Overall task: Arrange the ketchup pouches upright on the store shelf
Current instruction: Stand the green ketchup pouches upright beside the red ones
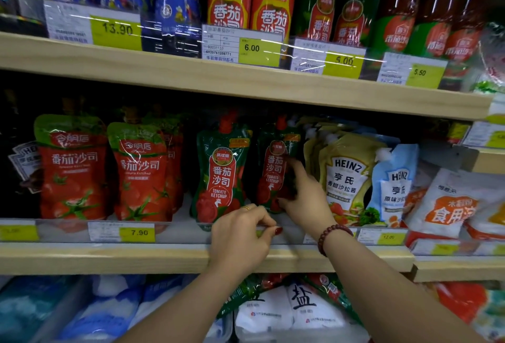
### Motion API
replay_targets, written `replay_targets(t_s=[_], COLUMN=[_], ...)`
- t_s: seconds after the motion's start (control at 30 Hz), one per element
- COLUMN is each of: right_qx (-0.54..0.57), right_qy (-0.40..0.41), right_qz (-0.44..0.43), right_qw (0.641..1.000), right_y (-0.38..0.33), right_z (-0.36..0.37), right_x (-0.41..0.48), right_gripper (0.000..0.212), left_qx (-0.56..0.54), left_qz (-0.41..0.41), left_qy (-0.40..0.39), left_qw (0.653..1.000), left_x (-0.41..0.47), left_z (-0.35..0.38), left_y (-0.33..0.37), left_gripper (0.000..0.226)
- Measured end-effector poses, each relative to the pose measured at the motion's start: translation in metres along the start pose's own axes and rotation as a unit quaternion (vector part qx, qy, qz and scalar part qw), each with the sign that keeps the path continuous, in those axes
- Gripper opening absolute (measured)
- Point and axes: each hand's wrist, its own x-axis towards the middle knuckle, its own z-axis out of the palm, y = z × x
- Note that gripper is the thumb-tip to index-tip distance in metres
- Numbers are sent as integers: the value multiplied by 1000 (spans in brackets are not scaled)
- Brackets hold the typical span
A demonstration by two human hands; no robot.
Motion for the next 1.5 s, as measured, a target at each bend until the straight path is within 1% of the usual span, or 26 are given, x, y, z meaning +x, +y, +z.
replay_targets(t_s=[0.07, 0.13, 0.2, 0.27, 0.37, 0.47, 0.53, 0.63, 0.7, 0.77, 0.83, 0.9, 0.97, 1.03, 1.13, 1.27, 1.33, 1.43, 1.5], right_qx=[12, 18, 18, 29, 45, 25, 27, 21, -22, -61, -67, -56, -50, -70, -119, -128, -118, -100, -79], right_qy=[5, 7, 16, 47, 89, 123, 134, 99, 59, 20, -6, -12, -4, -3, -2, 42, 55, 58, 59], right_qz=[-6, -8, -12, -23, -40, -43, -18, 45, 80, 106, 141, 173, 183, 177, 140, 46, 23, 42, 47], right_qw=[1000, 1000, 1000, 998, 994, 991, 991, 994, 995, 992, 988, 983, 982, 982, 983, 990, 991, 992, 994], right_y=[1, 3, 8, 16, 33, 58, 77, 104, 119, 129, 136, 139, 140, 141, 137, 120, 110, 96, 84], right_z=[-8, -21, -37, -54, -74, -79, -75, -60, -50, -41, -34, -28, -25, -24, -26, -39, -49, -66, -80], right_x=[-8, -20, -35, -55, -92, -132, -158, -190, -203, -209, -212, -213, -212, -212, -214, -212, -208, -194, -181], right_gripper=[80, 72, 56, 39, 25, 16, 14, 19, 28, 44, 54, 52, 45, 45, 44, 33, 27, 22, 18], left_qx=[9, 15, 18, 27, 30, -24, -53, -48, -43, -38, -36, -31, -21, -14, -15, -14, -18, -52, -86], left_qz=[-10, -33, -65, -77, -39, -10, 4, 31, 31, 21, 12, -1, -5, -1, -3, -14, -21, -37, -24], left_qy=[-11, -36, -65, -94, -128, -155, -164, -138, -105, -75, -45, -19, -1, 2, -1, -16, -41, -111, -156], left_qw=[1000, 999, 996, 992, 991, 988, 985, 989, 993, 996, 998, 999, 1000, 1000, 1000, 1000, 999, 992, 984], left_x=[1, 4, 10, 15, 22, 27, 26, 16, 10, 6, 6, 7, 8, 8, 9, 11, 11, 16, 16], left_z=[-1, -3, -7, -11, -9, 4, 17, 37, 48, 57, 63, 67, 70, 73, 74, 71, 67, 57, 48], left_y=[1, 4, 6, 10, 20, 40, 55, 71, 76, 77, 75, 75, 76, 76, 75, 77, 79, 79, 78], left_gripper=[13, 13, 14, 15, 10, 13, 14, 16, 17, 15, 13, 11, 13, 16, 19, 20, 19, 12, 19])
